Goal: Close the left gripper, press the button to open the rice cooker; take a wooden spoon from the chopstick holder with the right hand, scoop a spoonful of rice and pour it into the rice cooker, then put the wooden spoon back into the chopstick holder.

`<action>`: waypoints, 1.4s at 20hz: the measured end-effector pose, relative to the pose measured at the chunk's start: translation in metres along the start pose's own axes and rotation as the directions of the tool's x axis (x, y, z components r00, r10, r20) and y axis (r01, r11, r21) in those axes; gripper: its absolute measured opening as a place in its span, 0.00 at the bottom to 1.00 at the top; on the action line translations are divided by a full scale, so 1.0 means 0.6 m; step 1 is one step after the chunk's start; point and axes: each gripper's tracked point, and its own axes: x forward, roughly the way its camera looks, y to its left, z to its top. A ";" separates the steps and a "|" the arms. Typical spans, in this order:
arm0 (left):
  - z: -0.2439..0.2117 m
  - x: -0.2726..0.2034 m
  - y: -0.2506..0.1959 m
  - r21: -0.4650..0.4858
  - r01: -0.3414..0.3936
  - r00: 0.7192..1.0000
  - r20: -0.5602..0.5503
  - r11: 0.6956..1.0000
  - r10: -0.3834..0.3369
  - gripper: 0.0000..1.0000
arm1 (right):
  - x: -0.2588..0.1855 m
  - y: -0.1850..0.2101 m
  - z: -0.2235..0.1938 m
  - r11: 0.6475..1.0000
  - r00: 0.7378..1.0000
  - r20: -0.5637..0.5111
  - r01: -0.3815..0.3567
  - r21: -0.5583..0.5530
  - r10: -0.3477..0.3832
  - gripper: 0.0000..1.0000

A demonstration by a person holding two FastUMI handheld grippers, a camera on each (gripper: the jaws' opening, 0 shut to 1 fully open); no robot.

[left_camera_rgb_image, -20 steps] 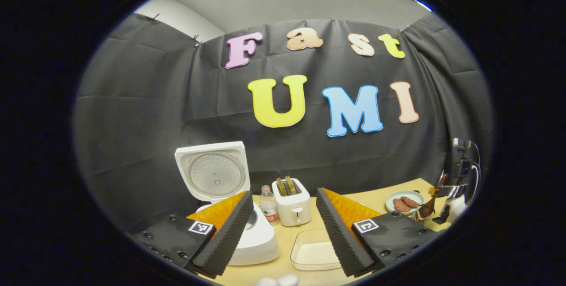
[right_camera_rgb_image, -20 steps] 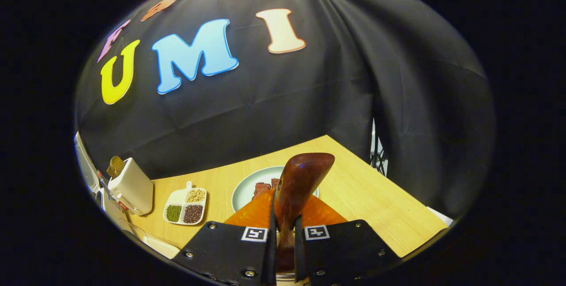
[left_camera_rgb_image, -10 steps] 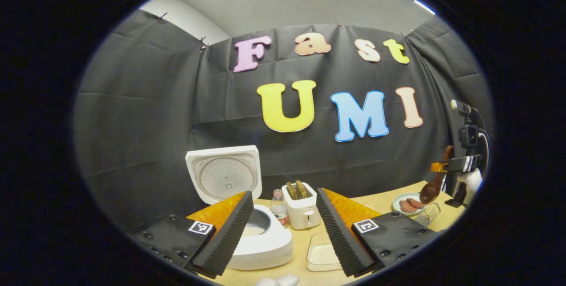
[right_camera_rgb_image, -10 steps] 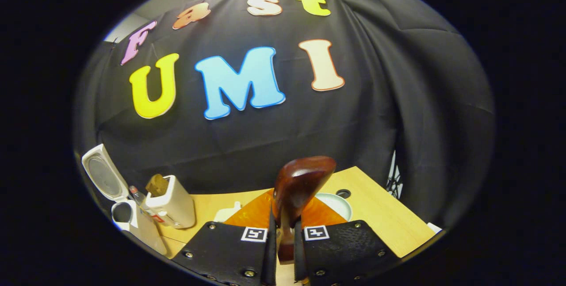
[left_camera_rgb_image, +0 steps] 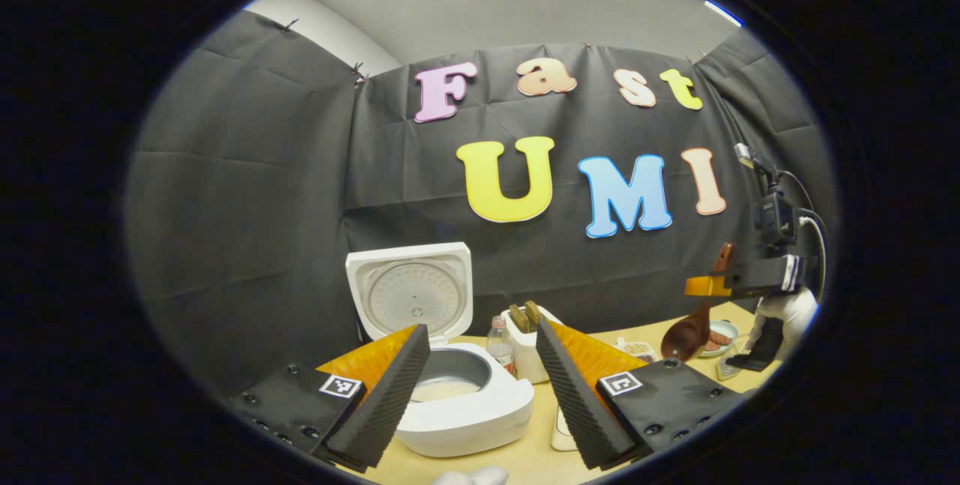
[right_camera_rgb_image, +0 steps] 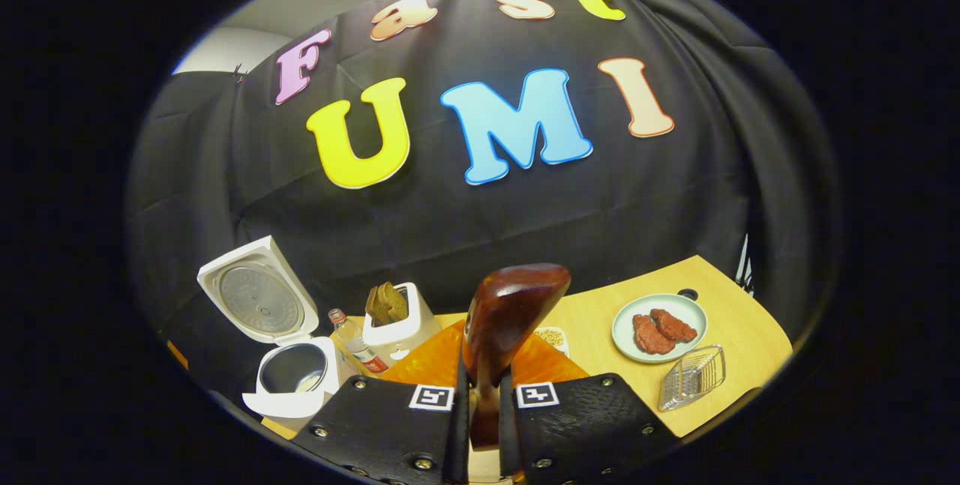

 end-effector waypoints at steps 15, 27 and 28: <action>-0.044 -0.025 0.011 -0.029 -0.003 0.999 -0.034 1.000 0.002 0.99 | 0.061 0.061 -0.186 0.847 0.999 -0.014 0.034 -0.530 -0.048 0.16; -0.066 -0.021 0.030 -0.013 -0.015 0.998 -0.056 1.000 0.015 0.99 | 0.086 0.050 -0.285 0.826 0.991 -0.099 0.015 -0.563 -0.085 0.16; -0.068 -0.020 0.032 -0.012 -0.017 0.998 -0.056 1.000 0.016 0.99 | 0.089 0.053 -0.286 0.834 0.991 -0.102 0.013 -0.551 -0.082 0.16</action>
